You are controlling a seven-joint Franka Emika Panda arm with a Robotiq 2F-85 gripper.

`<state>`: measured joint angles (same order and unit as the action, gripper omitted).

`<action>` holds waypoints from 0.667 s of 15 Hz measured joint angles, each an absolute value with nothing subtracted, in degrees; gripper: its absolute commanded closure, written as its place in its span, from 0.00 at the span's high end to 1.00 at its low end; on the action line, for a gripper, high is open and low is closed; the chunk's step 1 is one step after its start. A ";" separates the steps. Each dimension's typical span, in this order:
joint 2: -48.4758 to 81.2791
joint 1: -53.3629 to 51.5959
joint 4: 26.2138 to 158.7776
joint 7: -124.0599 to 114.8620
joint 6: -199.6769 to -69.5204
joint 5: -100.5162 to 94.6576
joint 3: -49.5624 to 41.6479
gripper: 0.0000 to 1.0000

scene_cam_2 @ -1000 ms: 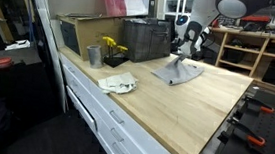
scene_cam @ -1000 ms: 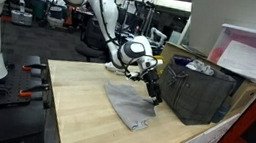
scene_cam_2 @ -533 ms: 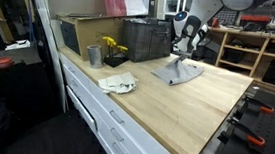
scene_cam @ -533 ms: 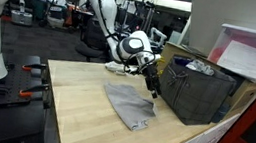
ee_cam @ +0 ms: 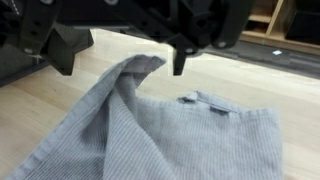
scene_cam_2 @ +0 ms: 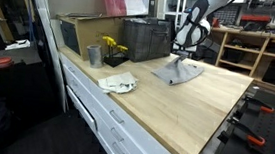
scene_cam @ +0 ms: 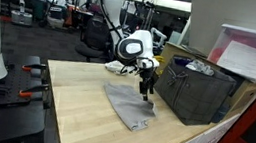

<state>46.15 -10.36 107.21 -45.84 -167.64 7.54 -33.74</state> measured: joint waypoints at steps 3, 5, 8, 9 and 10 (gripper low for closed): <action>44.63 -0.01 105.42 -42.59 -166.17 9.97 -24.96 1.00; 44.65 5.15 103.93 -41.63 -164.50 11.55 -21.31 0.74; 44.78 10.23 101.81 -41.57 -162.19 13.77 -17.72 0.51; 44.89 11.35 101.09 -41.57 -161.58 14.64 -16.73 0.42; 44.96 12.12 100.52 -41.57 -161.17 15.37 -15.91 0.36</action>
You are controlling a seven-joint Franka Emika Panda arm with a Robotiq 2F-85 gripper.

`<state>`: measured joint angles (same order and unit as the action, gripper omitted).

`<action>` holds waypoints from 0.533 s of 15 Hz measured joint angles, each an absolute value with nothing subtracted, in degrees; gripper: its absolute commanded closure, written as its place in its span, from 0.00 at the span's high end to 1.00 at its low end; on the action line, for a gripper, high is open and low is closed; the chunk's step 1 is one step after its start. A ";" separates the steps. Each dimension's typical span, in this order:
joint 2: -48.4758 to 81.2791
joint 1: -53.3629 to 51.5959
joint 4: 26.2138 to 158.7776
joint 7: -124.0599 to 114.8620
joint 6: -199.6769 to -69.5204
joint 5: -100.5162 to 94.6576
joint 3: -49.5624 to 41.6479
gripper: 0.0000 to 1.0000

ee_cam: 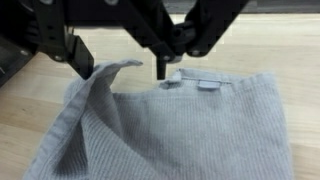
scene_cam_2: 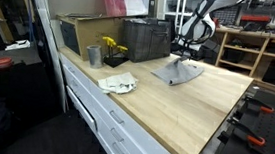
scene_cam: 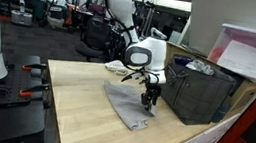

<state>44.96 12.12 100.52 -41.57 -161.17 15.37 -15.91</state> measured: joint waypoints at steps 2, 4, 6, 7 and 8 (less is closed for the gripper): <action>44.98 13.05 99.64 -41.57 -160.71 16.91 -14.57 0.20; 44.98 13.64 99.07 -41.57 -160.64 18.52 -13.29 0.05; 44.99 14.07 98.70 -41.58 -160.64 19.78 -12.21 0.00; 44.99 14.06 98.66 -41.61 -160.64 20.05 -12.07 0.00; 44.99 14.00 98.66 -41.68 -160.64 20.20 -12.04 0.00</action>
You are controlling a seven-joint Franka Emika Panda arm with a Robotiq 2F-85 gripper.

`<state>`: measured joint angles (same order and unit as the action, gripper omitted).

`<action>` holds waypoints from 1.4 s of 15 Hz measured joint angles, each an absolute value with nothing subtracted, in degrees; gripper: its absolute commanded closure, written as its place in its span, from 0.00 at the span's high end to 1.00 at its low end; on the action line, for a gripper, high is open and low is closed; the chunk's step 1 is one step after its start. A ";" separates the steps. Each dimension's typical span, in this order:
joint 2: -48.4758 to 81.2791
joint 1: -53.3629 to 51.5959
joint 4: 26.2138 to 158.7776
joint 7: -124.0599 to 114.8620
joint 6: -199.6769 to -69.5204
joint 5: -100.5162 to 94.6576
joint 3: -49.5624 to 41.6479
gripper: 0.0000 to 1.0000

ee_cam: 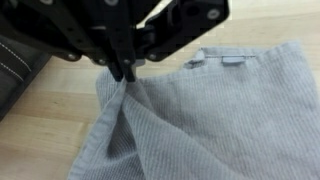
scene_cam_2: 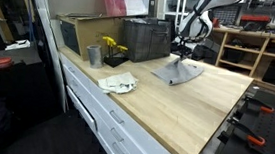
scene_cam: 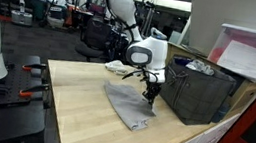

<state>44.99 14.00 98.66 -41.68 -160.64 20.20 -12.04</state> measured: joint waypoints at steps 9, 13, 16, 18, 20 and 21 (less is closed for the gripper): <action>44.99 10.04 96.00 -41.98 -160.78 18.99 -15.73 0.00; 44.95 8.60 92.15 -41.98 -160.78 18.90 -15.45 0.23; 44.83 8.43 89.49 -41.87 -160.78 18.92 -13.98 0.41; 44.59 8.39 88.40 -41.68 -160.80 18.90 -13.13 0.57; 44.24 7.99 88.39 -41.63 -161.26 18.21 -13.20 0.73; 44.05 7.71 88.75 -41.63 -161.60 17.80 -13.56 0.79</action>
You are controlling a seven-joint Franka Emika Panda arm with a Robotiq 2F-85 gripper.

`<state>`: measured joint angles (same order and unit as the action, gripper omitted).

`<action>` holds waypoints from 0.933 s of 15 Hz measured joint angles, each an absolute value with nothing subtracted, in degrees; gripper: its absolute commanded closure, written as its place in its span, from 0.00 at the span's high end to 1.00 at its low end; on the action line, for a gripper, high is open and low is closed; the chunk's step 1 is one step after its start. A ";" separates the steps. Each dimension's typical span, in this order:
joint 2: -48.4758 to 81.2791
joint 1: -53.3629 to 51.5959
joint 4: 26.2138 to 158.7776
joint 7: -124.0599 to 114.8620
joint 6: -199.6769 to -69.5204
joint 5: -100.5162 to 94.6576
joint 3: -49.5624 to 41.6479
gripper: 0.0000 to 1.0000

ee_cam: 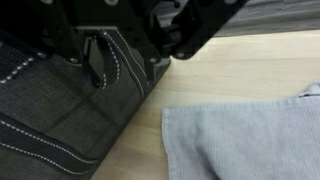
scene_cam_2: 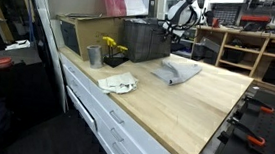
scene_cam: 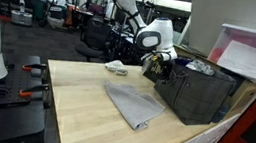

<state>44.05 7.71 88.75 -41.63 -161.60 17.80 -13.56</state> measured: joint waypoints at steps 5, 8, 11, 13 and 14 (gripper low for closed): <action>40.82 9.39 97.30 -37.28 -162.14 18.04 -13.02 1.00; 38.27 13.30 105.45 -32.04 -162.15 20.88 -10.79 1.00; 37.22 16.96 111.49 -27.74 -162.16 24.14 -9.60 1.00; 37.39 18.62 113.63 -26.77 -162.15 25.30 -9.54 1.00; 37.67 19.31 114.23 -26.59 -162.12 25.61 -9.55 1.00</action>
<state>37.67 19.31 114.23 -26.59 -162.12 25.61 -9.55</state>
